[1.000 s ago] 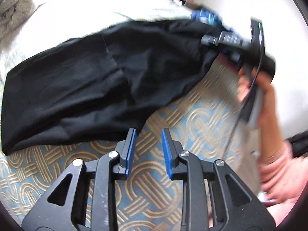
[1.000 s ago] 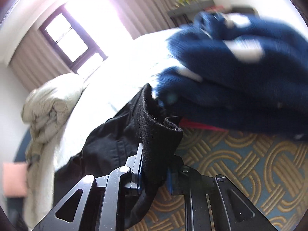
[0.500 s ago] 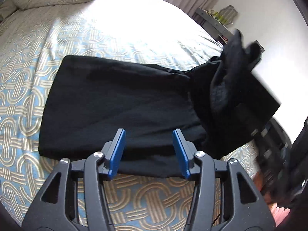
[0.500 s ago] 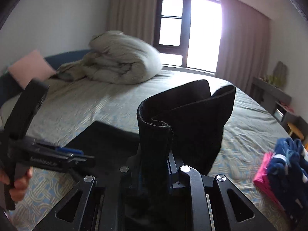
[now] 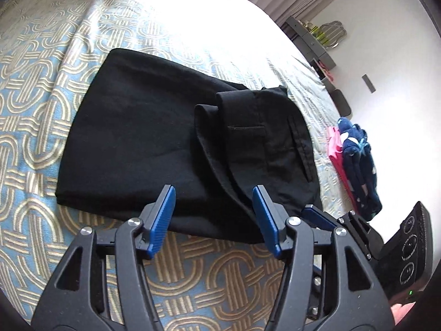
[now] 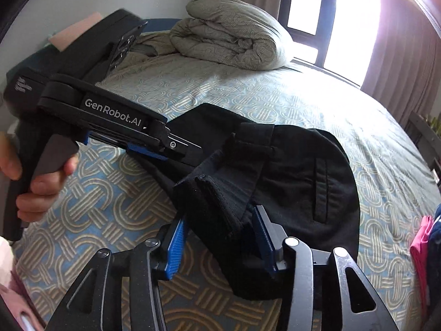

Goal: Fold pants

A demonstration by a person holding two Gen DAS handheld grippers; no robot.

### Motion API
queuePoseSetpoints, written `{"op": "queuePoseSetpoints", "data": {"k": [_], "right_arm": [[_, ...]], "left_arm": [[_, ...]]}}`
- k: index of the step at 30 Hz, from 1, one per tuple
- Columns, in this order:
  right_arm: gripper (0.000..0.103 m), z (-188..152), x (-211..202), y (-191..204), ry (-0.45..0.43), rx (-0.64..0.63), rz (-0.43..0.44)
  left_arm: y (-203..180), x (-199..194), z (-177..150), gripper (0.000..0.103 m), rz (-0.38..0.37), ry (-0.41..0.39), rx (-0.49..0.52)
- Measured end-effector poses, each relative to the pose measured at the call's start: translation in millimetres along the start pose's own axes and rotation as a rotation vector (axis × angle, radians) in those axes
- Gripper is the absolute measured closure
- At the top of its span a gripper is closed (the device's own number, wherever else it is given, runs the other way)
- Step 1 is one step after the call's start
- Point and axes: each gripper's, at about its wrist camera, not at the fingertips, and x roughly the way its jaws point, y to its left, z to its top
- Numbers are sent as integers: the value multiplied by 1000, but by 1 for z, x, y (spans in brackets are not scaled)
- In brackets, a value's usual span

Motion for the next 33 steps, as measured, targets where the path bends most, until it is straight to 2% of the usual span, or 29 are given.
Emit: {"op": "queuePoseSetpoints", "data": {"k": [2, 4, 7, 12, 13, 14, 16, 21, 26, 30, 32, 33], "right_arm": [[46, -1, -15, -9, -21, 69, 29], [41, -9, -29, -25, -46, 151, 32], [37, -18, -40, -55, -60, 277, -2], [37, -25, -42, -94, -28, 433, -47], [37, -27, -42, -99, -30, 456, -47], [37, -30, -44, -107, -30, 472, -48], [37, -35, -42, -111, -24, 488, -62], [37, -44, -41, -123, -15, 539, -66], [37, -48, -41, -127, -13, 554, -83], [37, -52, -41, -132, -10, 570, -96], [37, -55, -41, -135, -6, 589, -90], [37, -56, -40, -136, -2, 599, -85]], "left_arm": [[-4, 1, 1, 29, -30, 4, -5], [-9, 8, 1, 23, -62, 26, -6], [-22, 28, 2, 23, -84, 90, 12], [-42, 53, 3, 26, -45, 111, 60], [-45, 54, 3, 38, -50, 100, 64], [-50, 53, 4, 59, -29, 79, 78], [-57, 49, 4, 81, -23, 55, 123], [-87, 19, 8, 87, 11, -51, 273], [-104, -23, 33, 89, 50, -148, 387], [-86, -45, 47, 92, 153, -199, 413], [-61, -50, 52, 99, 217, -203, 380], [-44, -51, 55, 99, 228, -190, 338]]}}
